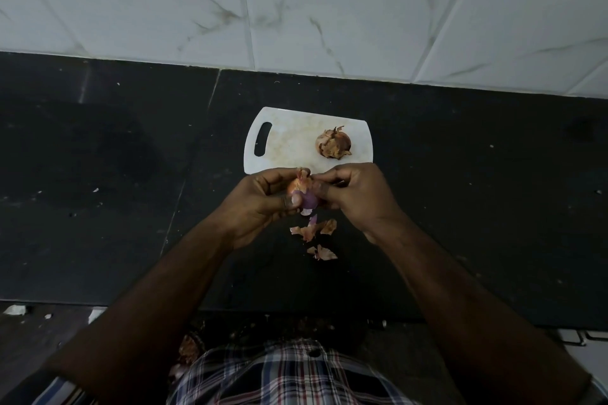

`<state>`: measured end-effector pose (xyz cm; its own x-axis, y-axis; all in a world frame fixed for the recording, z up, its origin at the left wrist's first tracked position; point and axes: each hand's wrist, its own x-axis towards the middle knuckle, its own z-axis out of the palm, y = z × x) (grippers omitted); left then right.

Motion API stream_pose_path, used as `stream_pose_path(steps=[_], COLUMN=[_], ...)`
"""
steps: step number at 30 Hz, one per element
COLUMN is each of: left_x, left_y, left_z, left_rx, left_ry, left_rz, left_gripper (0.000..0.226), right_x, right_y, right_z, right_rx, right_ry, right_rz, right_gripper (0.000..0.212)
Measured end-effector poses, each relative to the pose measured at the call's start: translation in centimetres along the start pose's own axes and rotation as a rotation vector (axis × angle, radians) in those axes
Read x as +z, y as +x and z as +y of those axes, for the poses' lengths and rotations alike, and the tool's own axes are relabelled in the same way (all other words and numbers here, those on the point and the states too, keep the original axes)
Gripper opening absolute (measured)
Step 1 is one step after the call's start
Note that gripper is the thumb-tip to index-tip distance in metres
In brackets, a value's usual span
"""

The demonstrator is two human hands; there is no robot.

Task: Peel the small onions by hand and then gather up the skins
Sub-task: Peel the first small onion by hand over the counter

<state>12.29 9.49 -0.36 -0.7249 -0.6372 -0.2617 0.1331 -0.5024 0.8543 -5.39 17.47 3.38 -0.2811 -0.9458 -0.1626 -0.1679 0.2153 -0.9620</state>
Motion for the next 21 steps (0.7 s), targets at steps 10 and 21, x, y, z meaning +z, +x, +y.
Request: stream_pose_path(steps=[10, 21], left_x=[0.2, 0.7], left_y=[0.2, 0.0], left_z=[-0.2, -0.3], left_rx=[0.001, 0.003], left_ry=[0.083, 0.131], left_rz=[0.022, 0.020], left_gripper=[0.048, 0.048], right_x=[-0.9, 0.1], right_y=[-0.2, -0.3], right_z=[-0.2, -0.3], right_rx=[-0.156, -0.260], right_ry=[-0.384, -0.640], right_rz=[0.003, 0.066], right_gripper=[0.013, 0.013])
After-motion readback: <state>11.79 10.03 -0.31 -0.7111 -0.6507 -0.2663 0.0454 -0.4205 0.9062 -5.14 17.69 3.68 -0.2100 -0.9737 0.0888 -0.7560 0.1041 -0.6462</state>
